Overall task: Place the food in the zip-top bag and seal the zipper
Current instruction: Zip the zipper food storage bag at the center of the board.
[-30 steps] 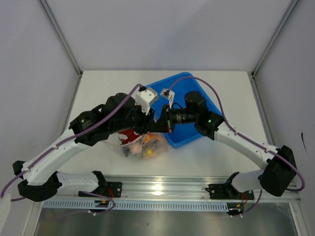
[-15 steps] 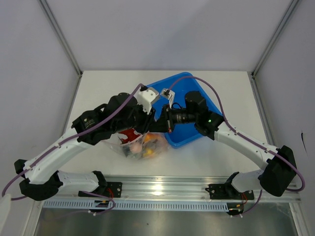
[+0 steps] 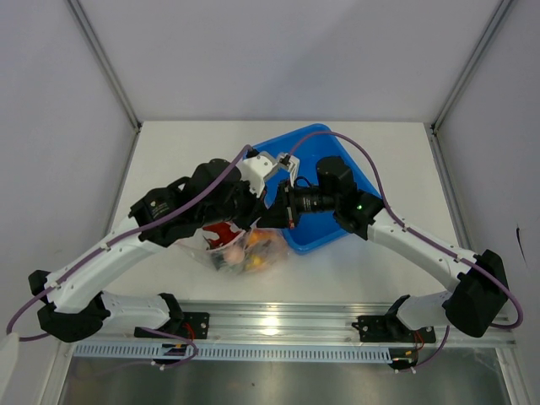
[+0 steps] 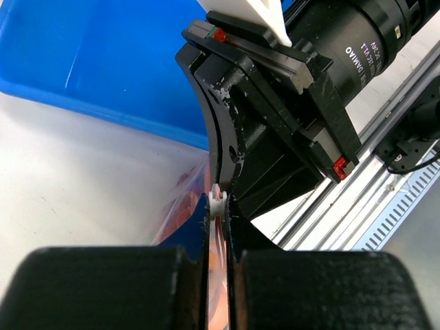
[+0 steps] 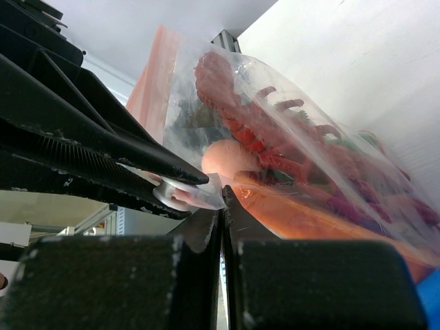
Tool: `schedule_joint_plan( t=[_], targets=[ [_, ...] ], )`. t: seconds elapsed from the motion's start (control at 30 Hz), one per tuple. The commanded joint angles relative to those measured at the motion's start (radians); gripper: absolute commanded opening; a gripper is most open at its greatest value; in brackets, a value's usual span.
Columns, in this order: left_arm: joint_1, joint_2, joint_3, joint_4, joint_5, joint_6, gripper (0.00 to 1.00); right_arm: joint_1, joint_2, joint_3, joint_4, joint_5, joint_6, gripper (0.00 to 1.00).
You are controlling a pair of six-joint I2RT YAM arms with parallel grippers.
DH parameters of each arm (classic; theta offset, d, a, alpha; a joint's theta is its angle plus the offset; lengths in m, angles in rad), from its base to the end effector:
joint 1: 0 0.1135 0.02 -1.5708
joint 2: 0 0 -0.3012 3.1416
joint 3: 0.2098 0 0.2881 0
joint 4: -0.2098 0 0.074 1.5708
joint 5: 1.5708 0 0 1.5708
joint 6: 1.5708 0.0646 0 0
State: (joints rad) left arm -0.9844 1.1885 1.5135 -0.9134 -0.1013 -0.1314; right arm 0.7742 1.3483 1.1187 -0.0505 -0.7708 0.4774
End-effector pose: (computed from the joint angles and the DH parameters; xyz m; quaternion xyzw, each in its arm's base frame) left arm 0.1551 -0.2217 0.4630 0.3426 0.8116 -0.2115 0.4233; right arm 0.2239 0.2819 0.3683 -0.3331 0.6987 0.5699 0.2758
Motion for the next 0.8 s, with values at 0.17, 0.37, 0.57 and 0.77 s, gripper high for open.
schedule_joint_plan(
  t=[0.17, 0.37, 0.57, 0.77],
  targets=[
    [-0.007, -0.059, -0.016, -0.01, 0.043, 0.029, 0.01, -0.024, -0.067, -0.017, 0.124, 0.004, 0.018, 0.0],
    [0.026, -0.118, -0.053, 0.007, 0.13, 0.056, 0.0, -0.029, -0.072, -0.037, 0.175, -0.061, 0.026, 0.0],
    [0.056, -0.171, -0.114, 0.01, 0.187, 0.056, 0.01, -0.039, -0.084, -0.057, 0.236, -0.055, 0.079, 0.0],
    [0.061, -0.196, -0.148, -0.007, 0.209, 0.058, 0.01, -0.042, -0.092, -0.071, 0.256, -0.054, 0.102, 0.0]
  ],
)
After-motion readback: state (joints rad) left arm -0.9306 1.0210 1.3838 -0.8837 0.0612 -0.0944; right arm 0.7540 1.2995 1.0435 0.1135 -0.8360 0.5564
